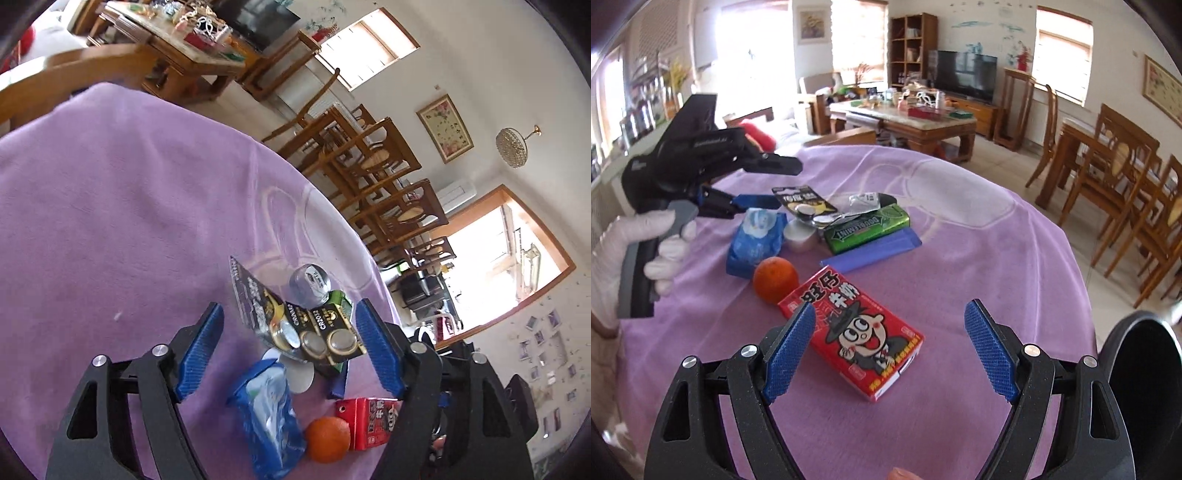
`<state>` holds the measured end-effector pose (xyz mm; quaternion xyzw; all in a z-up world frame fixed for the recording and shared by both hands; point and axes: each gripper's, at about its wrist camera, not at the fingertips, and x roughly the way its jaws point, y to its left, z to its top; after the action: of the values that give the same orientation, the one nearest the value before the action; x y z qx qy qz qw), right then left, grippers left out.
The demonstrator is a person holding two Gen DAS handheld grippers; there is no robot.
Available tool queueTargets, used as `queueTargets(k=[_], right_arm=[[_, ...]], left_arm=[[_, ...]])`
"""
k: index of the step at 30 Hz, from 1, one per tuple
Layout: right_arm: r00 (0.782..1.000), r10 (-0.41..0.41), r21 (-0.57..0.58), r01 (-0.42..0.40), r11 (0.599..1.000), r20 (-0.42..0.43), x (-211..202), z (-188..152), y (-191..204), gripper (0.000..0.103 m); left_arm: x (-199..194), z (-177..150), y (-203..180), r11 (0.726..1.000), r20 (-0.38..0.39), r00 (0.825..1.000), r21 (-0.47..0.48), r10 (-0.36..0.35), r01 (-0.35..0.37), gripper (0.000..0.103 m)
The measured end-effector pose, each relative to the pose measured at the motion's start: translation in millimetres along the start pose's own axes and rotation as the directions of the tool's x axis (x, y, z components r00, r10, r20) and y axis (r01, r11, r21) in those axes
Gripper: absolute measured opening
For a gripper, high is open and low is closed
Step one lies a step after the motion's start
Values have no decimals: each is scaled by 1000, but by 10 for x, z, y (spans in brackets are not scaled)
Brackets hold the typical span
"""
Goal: Collect trash
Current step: 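Grasp the coin battery card with the left tool while the right grasps the red milk box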
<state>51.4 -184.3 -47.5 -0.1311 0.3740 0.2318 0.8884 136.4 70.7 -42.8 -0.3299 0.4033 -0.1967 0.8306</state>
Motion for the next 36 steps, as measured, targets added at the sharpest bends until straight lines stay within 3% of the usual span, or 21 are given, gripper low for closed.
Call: queueTargets(k=[3, 5, 8, 15, 21, 28, 29, 30, 31, 32, 36], right_arm=[[1000, 20, -17, -20, 1000, -14, 107, 29, 38, 82], [999, 32, -22, -32, 999, -15, 117, 17, 4, 82], [999, 35, -35, -35, 999, -21, 132, 48, 15, 82], [997, 75, -95, -78, 992, -28, 170, 84, 157, 82], [987, 142, -122, -151, 981, -79, 184, 133, 250, 82], [976, 166, -133, -185, 974, -144, 215, 54, 347, 81], [974, 160, -139, -183, 973, -161, 236, 23, 373, 67], [971, 159, -144, -186, 972, -181, 258, -11, 399, 46], [971, 159, -145, -185, 972, -177, 255, -28, 409, 43], [972, 162, -137, -186, 973, -173, 241, -49, 406, 33], [974, 175, -82, -189, 979, -147, 141, -99, 319, 32]], left_arm=[[125, 17, 15, 1000, -21, 999, -10, -25, 25, 53], [179, -3, 20, 999, -38, 998, -18, -52, 52, 28], [229, -6, -5, 995, -40, 995, -15, -95, 94, 6], [-111, -99, -65, 988, 72, 985, 28, -154, 152, 5], [-379, -217, -248, 986, 132, 978, 72, -160, 152, 5], [-560, -386, -517, 981, 163, 984, 188, -77, 46, 5], [-584, -421, -566, 978, 168, 984, 209, -63, 27, 5], [-591, -440, -602, 976, 169, 984, 219, -56, 18, 5], [-600, -479, -654, 972, 169, 984, 235, -48, 7, 5], [-607, -516, -705, 968, 169, 985, 252, -40, -4, 6], [-643, -630, -841, 949, 179, 984, 310, -9, -47, 6]])
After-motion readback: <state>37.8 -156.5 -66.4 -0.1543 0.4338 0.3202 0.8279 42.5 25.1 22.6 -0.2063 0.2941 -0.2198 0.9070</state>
